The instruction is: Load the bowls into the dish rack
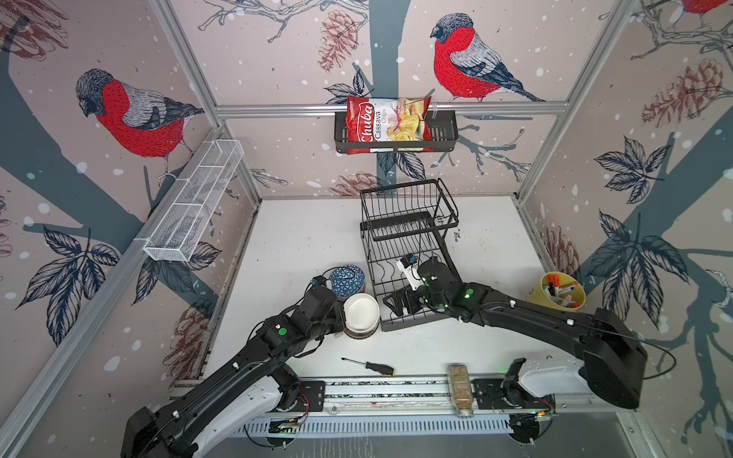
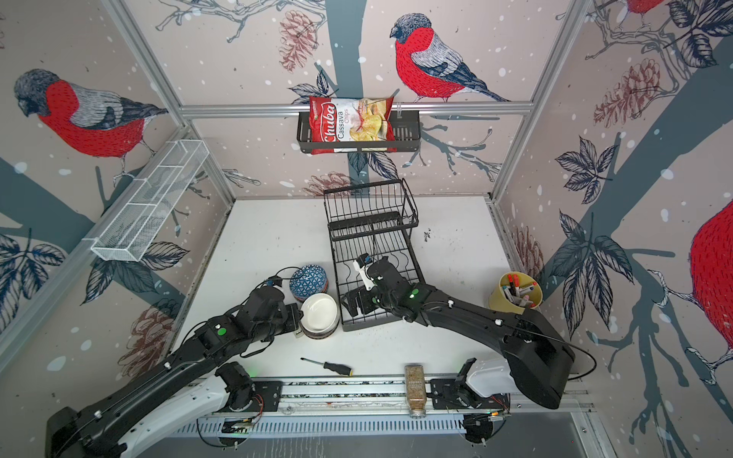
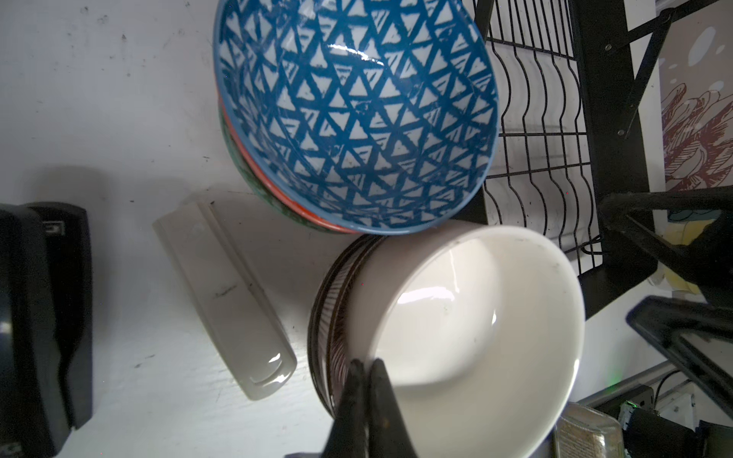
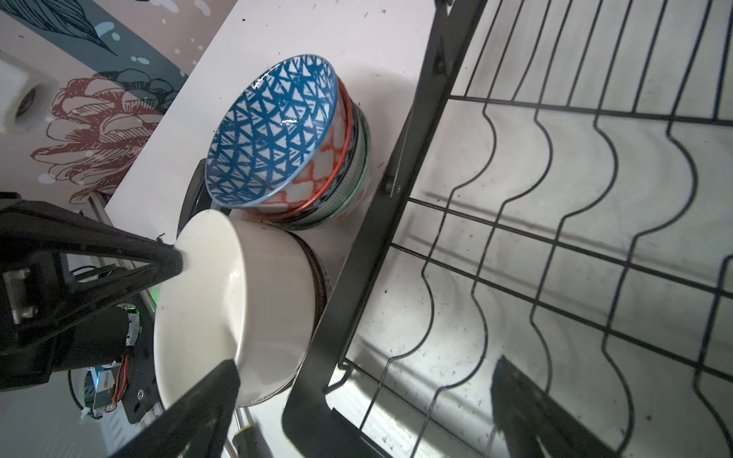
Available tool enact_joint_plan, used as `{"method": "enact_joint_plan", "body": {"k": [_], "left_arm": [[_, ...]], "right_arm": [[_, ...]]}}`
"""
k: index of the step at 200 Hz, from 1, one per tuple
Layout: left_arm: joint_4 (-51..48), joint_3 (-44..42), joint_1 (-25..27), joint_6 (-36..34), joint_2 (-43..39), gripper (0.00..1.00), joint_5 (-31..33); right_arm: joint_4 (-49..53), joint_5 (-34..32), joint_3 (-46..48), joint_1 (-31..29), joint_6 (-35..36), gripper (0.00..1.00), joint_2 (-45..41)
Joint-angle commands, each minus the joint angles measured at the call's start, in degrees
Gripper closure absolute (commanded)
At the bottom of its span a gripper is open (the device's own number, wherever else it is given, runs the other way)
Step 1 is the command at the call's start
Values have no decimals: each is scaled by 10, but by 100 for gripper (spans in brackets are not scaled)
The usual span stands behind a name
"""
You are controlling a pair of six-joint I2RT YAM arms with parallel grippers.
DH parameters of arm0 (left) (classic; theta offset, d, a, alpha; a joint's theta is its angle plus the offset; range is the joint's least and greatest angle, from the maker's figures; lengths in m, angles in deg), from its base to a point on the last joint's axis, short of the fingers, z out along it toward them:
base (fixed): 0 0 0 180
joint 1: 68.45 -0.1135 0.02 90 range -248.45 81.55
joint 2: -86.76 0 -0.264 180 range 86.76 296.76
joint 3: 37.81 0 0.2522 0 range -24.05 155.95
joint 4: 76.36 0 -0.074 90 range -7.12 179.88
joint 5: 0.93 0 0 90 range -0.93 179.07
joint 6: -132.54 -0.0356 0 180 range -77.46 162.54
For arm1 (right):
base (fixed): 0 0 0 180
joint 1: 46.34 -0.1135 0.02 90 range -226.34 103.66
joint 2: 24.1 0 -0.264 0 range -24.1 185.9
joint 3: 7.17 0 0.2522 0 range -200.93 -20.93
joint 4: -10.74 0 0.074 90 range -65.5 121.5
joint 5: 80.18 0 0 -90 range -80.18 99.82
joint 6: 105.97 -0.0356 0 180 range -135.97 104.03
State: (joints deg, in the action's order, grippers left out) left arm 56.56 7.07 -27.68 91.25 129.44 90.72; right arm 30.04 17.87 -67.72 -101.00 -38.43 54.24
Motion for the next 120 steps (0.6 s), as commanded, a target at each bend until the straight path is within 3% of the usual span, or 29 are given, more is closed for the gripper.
{"method": "enact_joint_plan", "body": {"k": [1,30,65,86,120], "left_arm": [[-13,0,1,9,-4,100,7],[-21,3,0,16,-4,100,16],[-27,7,1,24,-5,74,16],[-28,14,1,23,-4,67,18],[-34,28,1,15,19,64,17]], "right_arm": [[-18,3,-10,-8,5,1,10],[-20,0,-14,-13,2,1,22],[-20,-3,-18,-19,4,1,27],[-21,-3,-18,-21,4,1,25],[-24,-3,-18,-22,4,1,28]]}}
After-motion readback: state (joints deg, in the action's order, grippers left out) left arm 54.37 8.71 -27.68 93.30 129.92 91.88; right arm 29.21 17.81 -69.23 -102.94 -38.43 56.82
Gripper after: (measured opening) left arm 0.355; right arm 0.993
